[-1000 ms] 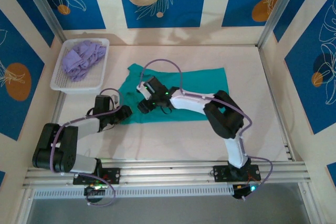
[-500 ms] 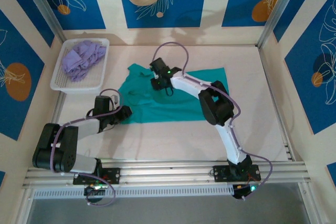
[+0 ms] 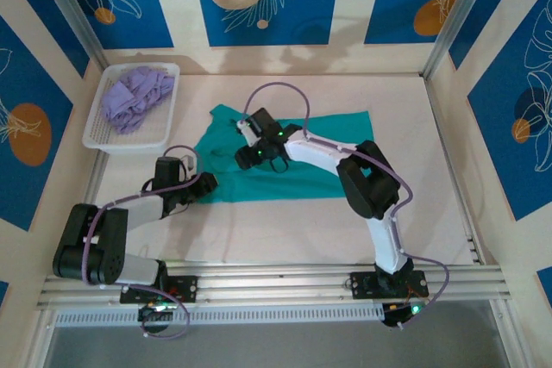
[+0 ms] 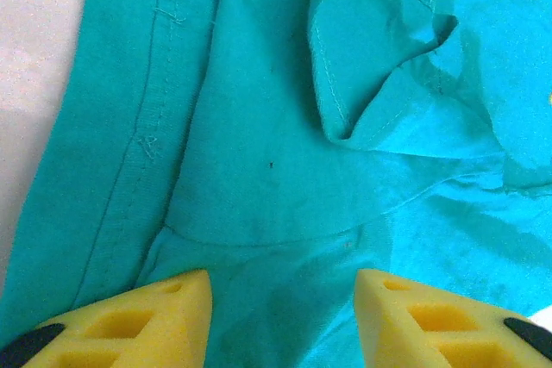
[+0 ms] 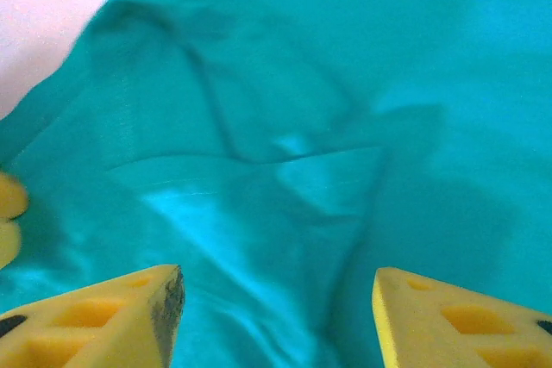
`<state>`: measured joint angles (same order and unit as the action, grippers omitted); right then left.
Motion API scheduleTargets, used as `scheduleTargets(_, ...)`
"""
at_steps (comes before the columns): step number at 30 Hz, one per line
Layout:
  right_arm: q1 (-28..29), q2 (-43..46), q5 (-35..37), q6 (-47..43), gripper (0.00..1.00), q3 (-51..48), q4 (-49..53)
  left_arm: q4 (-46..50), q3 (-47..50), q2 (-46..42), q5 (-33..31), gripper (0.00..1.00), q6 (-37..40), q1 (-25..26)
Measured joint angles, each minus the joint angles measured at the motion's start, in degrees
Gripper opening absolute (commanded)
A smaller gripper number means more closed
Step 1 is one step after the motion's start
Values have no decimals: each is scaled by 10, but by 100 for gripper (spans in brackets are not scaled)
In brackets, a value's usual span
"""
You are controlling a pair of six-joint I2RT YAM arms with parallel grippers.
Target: Fold the inside-out t-shirt
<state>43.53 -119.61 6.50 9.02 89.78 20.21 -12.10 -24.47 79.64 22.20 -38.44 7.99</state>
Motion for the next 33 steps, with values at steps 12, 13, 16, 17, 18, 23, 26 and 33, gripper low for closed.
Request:
scheduleTargets(12,12,-105,91,-27,40,100,59,19,2,-15,-10,49,5,0)
scheduleTargets(13,12,-107,103,-26,35,108,64,20,3,-16,-11,49,5,0)
scheduleTargets(16,2,-111,137,-5,24,127,79,23,5,-20,-13,49,10,0)
scheduleTargets(17,-4,-111,147,7,23,130,84,25,5,-21,-13,49,11,0)
scheduleTargets(18,-12,-111,155,19,23,130,88,27,5,-23,-15,49,12,0)
scheduleTargets(23,-52,-104,171,56,24,110,89,42,5,-33,-23,49,16,0)
scheduleTargets(26,-66,-75,166,61,27,60,71,49,5,-41,-30,50,16,0)
scheduleTargets(33,-61,41,89,69,39,-68,8,70,-15,-58,-34,57,26,0)
